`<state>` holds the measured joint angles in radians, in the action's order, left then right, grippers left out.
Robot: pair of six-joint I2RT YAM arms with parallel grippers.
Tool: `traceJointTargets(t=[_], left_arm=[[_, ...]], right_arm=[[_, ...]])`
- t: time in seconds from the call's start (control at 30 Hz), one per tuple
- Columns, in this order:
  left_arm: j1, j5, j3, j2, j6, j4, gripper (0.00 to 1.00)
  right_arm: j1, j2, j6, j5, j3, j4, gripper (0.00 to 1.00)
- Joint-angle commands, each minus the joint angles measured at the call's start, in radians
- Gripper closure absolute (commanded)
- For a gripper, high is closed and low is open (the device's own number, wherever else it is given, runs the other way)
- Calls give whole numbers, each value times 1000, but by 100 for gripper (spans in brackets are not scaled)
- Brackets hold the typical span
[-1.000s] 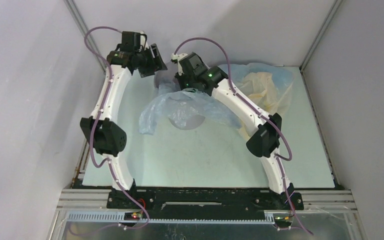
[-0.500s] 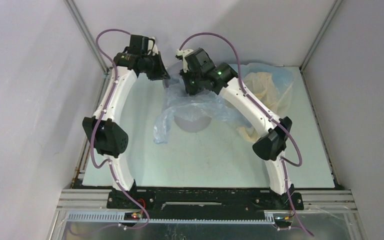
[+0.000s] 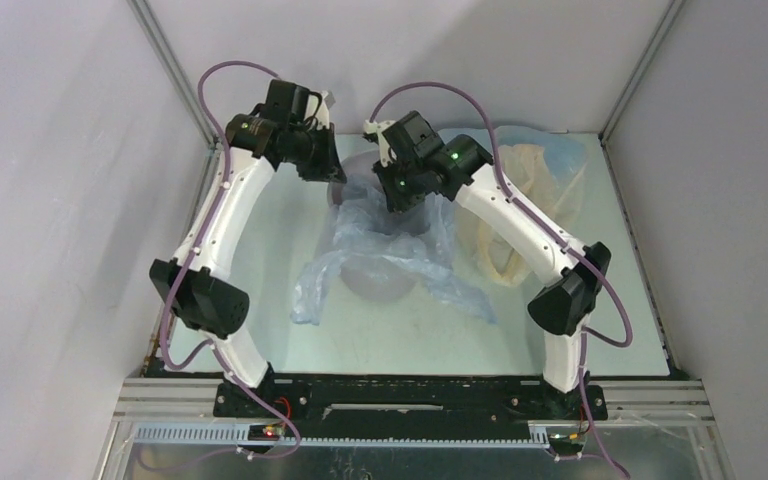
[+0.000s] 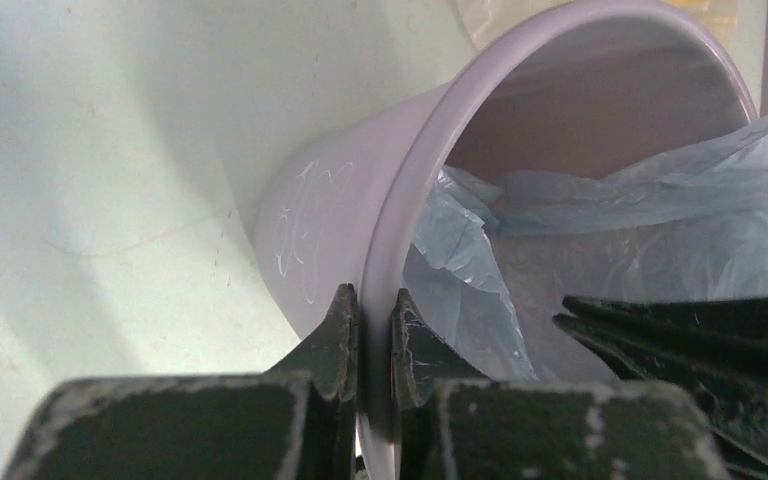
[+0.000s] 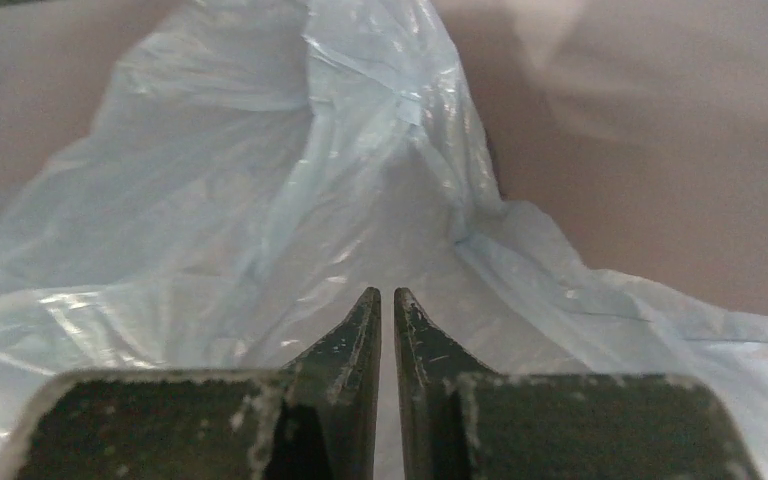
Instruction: Put the trash bags into the trash bin
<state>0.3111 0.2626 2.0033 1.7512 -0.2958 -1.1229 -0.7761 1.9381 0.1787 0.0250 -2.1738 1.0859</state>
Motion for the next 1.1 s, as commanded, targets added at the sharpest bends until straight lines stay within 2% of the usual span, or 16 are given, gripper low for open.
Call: traceJointTargets(t=[0.0, 0.1, 0.2, 0.3, 0.4, 0.53, 0.6, 0.77, 0.9, 1.07], left_arm=[[10, 33, -35, -72, 9, 9, 90], [15, 37, -49, -70, 8, 19, 81], [14, 38, -54, -72, 0, 27, 71], [14, 24, -58, -89, -9, 35, 56], [13, 0, -44, -114, -22, 35, 50], [14, -24, -31, -162, -35, 35, 41], [14, -42, -34, -194, -38, 35, 38], [13, -83, -73, -290, -45, 33, 30], [13, -126, -170, -416, -50, 75, 21], [-17, -150, -399, -633, -74, 201, 14]], right_arm=[[1, -92, -16, 38, 47, -25, 86], [1, -98, -39, 19, -55, 29, 79], [-9, -121, -80, 14, -142, 66, 65], [-28, -180, -120, 11, -131, 48, 51], [-64, -245, -167, 20, -107, 24, 38], [-151, -335, -254, 42, -61, -2, 15], [-199, -381, -299, 58, -16, -22, 8], [-326, -482, -418, 90, 136, -52, 6], [-418, -482, -469, -21, 214, -46, 14], [-462, -434, -479, -133, 235, -29, 25]])
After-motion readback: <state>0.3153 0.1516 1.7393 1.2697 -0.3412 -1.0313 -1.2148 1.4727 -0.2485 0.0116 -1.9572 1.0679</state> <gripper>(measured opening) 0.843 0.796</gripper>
